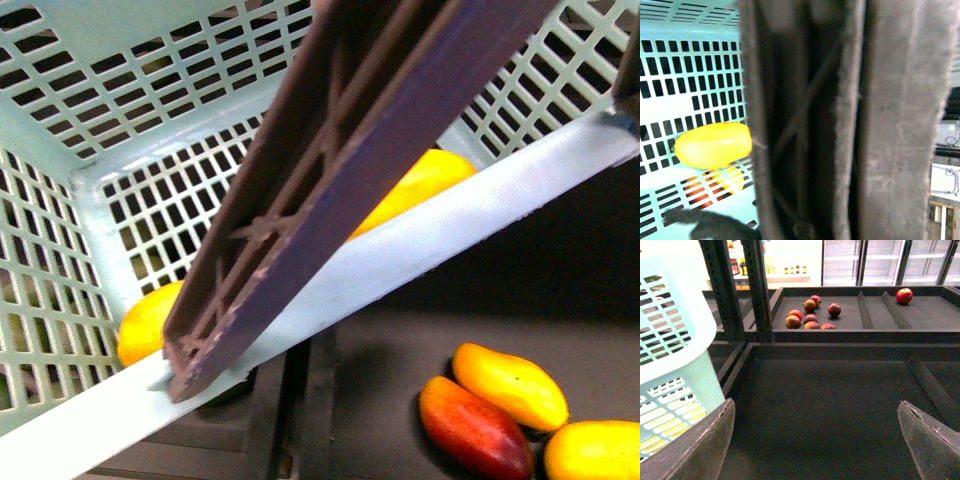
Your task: Pick lemon and mango into basket
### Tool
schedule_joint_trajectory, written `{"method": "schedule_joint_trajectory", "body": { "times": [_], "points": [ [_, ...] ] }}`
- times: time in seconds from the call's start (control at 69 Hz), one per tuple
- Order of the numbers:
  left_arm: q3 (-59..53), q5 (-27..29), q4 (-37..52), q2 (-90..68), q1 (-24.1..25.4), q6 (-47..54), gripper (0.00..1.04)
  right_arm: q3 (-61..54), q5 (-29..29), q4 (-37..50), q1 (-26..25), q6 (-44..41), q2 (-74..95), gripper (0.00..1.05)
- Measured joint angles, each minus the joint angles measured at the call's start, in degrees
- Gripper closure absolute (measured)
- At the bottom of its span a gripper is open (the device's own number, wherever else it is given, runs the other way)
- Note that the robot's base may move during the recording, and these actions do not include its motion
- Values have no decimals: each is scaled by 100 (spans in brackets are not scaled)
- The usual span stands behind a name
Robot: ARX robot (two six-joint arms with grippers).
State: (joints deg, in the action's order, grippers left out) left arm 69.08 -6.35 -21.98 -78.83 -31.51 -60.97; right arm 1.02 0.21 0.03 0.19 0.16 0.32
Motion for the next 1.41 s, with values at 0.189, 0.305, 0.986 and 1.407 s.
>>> {"method": "schedule_joint_trajectory", "body": {
  "times": [0.189,0.305,0.986,1.407],
  "points": [
    [2,103,0,-4,11,15,91,0,2,-4,0,0,-7,9],
    [2,133,-2,-7,22,20,91,0,-2,-9,0,0,2,9],
    [2,166,-2,2,50,50,91,0,-9,-11,0,0,-11,9],
    [2,127,-2,0,57,42,91,0,-37,-11,-2,0,-13,9]
  ]
}}
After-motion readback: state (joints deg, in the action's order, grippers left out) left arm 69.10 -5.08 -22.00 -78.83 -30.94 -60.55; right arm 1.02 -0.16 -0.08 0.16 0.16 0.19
